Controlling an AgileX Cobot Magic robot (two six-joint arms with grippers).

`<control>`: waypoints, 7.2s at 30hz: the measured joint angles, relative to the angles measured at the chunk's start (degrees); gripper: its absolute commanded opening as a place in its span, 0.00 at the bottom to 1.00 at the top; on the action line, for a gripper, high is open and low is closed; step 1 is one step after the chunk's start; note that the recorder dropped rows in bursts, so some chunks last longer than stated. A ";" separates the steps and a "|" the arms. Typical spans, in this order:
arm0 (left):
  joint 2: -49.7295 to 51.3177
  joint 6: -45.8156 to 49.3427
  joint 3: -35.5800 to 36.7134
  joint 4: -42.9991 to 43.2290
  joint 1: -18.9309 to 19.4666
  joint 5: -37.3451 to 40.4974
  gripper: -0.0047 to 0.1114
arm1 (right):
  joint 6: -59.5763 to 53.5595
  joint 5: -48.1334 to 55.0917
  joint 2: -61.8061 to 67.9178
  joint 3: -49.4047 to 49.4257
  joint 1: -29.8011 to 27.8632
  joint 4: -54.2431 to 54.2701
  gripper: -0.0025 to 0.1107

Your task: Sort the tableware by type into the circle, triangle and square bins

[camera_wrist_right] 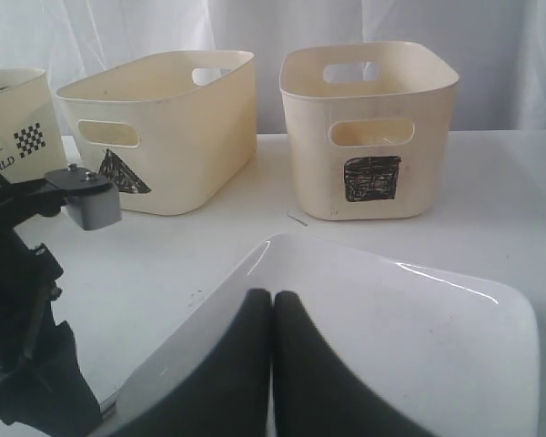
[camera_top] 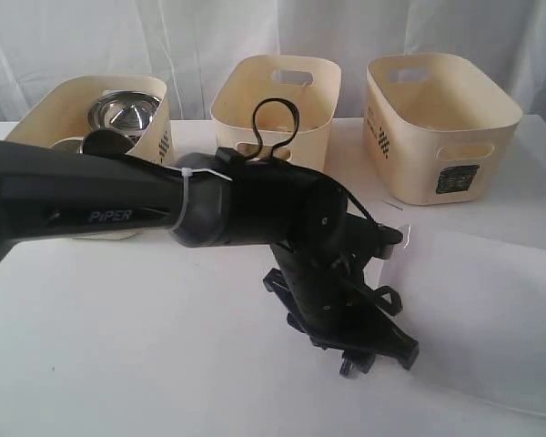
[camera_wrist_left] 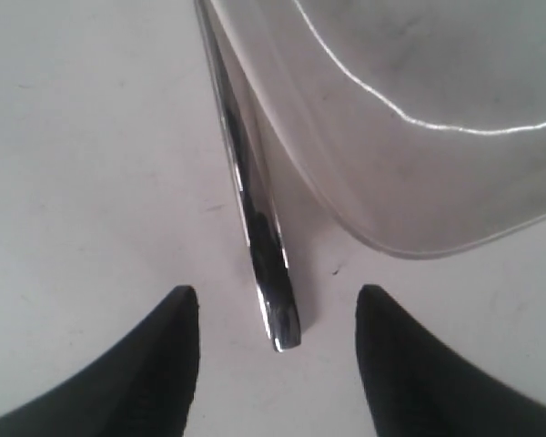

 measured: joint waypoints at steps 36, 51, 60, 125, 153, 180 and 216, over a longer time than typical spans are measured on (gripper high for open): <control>2.51 1.54 -0.35 -0.28 -0.42 0.17 0.33 | 0.00 0.00 0.00 0.00 0.00 0.00 0.02; 2.51 0.88 -0.69 4.69 -0.42 5.80 0.31 | 0.00 0.00 0.00 0.00 0.00 0.00 0.02; 2.51 -1.42 -0.82 9.34 0.05 10.24 0.28 | 0.00 0.00 0.00 0.00 0.00 0.00 0.02; 2.00 0.95 0.97 7.00 1.64 -6.65 0.59 | 0.00 0.00 0.00 0.00 0.00 0.00 0.02; 0.44 8.14 3.01 7.66 2.08 6.85 0.14 | 0.00 0.00 0.00 0.00 0.00 0.00 0.02; -6.72 6.47 15.68 6.93 5.14 -6.17 0.48 | 0.00 0.00 0.00 0.00 0.00 0.00 0.02; -3.55 6.47 9.87 7.13 5.72 -5.43 0.48 | 0.00 0.00 0.00 0.00 0.00 0.00 0.02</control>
